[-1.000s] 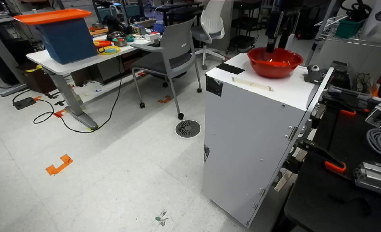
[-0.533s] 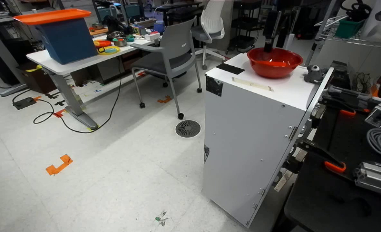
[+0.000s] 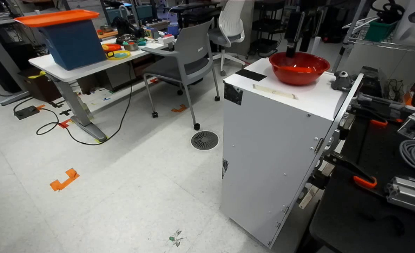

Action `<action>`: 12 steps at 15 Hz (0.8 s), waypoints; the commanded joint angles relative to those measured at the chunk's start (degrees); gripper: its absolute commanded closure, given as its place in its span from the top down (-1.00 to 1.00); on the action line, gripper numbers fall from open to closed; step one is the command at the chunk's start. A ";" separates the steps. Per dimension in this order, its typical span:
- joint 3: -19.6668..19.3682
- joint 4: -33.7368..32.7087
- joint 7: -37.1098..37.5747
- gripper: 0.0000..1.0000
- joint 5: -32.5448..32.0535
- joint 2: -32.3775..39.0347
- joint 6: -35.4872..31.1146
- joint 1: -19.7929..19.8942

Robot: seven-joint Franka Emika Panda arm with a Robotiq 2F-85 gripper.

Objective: Take the block out of the red bowl on top of the cabinet

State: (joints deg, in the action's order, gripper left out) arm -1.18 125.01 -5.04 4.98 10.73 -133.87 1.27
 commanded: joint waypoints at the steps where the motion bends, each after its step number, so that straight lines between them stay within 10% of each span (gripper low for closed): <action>1: 0.72 -0.68 -1.74 1.00 1.09 0.99 0.29 0.48; 12: 2.38 -4.12 -4.56 1.00 0.85 6.57 1.92 0.59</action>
State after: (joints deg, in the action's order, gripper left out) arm 0.48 122.84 -8.04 5.16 16.27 -133.74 1.28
